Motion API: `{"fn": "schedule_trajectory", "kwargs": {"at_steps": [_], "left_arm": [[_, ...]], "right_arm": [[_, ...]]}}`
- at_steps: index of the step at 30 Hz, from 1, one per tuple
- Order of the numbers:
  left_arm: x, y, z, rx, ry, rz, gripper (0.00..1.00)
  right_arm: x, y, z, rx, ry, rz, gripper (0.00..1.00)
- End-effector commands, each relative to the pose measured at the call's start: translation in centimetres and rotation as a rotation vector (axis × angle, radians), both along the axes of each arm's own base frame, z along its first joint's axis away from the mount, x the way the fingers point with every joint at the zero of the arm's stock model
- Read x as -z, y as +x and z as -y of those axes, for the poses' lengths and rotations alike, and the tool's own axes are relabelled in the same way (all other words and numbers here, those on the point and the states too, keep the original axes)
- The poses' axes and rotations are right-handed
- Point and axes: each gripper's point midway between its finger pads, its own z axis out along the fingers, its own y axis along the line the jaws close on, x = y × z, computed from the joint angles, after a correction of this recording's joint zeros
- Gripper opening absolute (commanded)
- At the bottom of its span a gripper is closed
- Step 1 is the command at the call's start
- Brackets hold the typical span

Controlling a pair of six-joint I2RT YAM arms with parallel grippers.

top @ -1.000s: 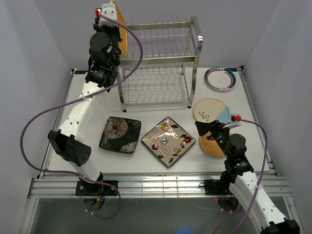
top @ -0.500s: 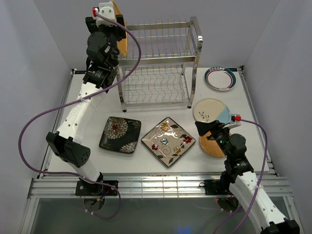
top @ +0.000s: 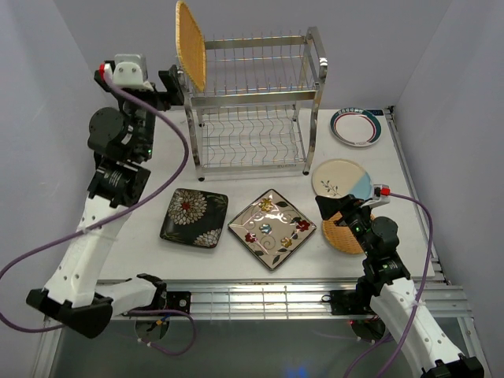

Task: Load the plates into the dish rack
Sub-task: Insert the plate into the dish rack, then pick up the plate at the center of the board.

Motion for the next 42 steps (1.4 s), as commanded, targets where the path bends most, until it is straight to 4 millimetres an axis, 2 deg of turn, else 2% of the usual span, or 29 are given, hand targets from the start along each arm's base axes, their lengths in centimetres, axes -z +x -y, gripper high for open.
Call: {"fn": "schedule_trajectory", "kwargs": {"at_steps": [1, 2, 3, 4, 6, 12, 13, 15, 16, 17, 19, 20, 22, 23, 26, 30, 36, 37, 39, 42], "left_arm": [[2.2, -3.4, 1.9, 0.182, 0.062, -0.032, 0.98], [2.9, -4.0, 2.1, 0.207, 0.088, -0.038, 0.98], [4.9, -4.2, 2.5, 0.231, 0.11, -0.07, 0.98], [4.7, -5.5, 2.3, 0.246, 0.116, -0.053, 0.98], [6.5, -6.2, 3.0, 0.298, 0.175, -0.106, 0.98], [10.8, -8.2, 2.6, 0.33, 0.201, -0.225, 0.98], [12.7, -8.1, 2.6, 0.332, 0.215, -0.261, 0.98], [14.3, -8.8, 2.6, 0.345, 0.262, -0.28, 0.98], [16.6, -8.9, 2.7, 0.358, 0.3, -0.33, 0.98], [17.5, -9.3, 3.0, 0.386, 0.326, -0.335, 0.98], [18.6, -10.1, 2.4, 0.375, 0.352, -0.33, 0.98], [20.3, -10.1, 2.2, 0.366, 0.36, -0.353, 0.98], [21.3, -10.7, 1.8, 0.36, 0.37, -0.353, 0.98], [22.9, -10.7, 1.8, 0.363, 0.377, -0.384, 0.98], [25.1, -10.8, 1.8, 0.372, 0.372, -0.444, 0.98], [29.5, -10.0, 1.0, 0.32, 0.367, -0.566, 0.98], [34.0, -9.8, 1.4, 0.352, 0.358, -0.691, 0.98], [34.9, -9.6, 0.9, 0.338, 0.356, -0.716, 0.98], [36.0, -9.6, 1.5, 0.394, 0.346, -0.744, 0.98], [37.5, -8.7, -0.1, 0.396, 0.318, -0.784, 0.98]], "right_arm": [[-1.4, 0.2, -0.1, -0.007, 0.0, 0.044, 0.9], [-1.4, 0.2, -0.2, -0.007, 0.002, 0.043, 0.9], [-1.4, 0.2, -0.2, -0.01, 0.002, 0.043, 0.9], [-1.4, 0.2, -0.2, -0.01, 0.002, 0.043, 0.9], [-1.3, 0.2, -0.2, -0.01, 0.001, 0.04, 0.9], [-1.3, 0.1, -0.3, -0.018, 0.003, 0.04, 0.9], [-1.3, 0.1, -0.3, -0.02, 0.003, 0.04, 0.9], [-1.3, 0.0, -0.4, -0.026, -0.001, 0.043, 0.9], [-1.4, 0.0, -0.4, -0.027, -0.003, 0.047, 0.9], [-1.3, -0.1, -0.4, -0.029, -0.009, 0.047, 0.9], [-1.4, 0.0, -0.3, -0.023, -0.013, 0.051, 0.9], [-1.3, -0.1, -0.3, -0.021, -0.015, 0.051, 0.9], [-1.3, -0.1, -0.3, -0.024, -0.014, 0.055, 0.9], [-1.3, -0.1, -0.4, -0.027, -0.014, 0.054, 0.9], [-1.3, -0.1, -0.5, -0.038, -0.011, 0.052, 0.9], [-1.4, -0.3, -0.7, -0.047, -0.009, 0.055, 0.9], [-1.4, -0.4, -0.7, -0.053, -0.015, 0.066, 0.9], [-1.4, -0.5, -0.9, -0.064, -0.018, 0.068, 0.9], [-1.5, -0.6, -1.0, -0.075, -0.024, 0.079, 0.9], [-1.4, -0.7, -1.3, -0.097, -0.026, 0.084, 0.9]]}}
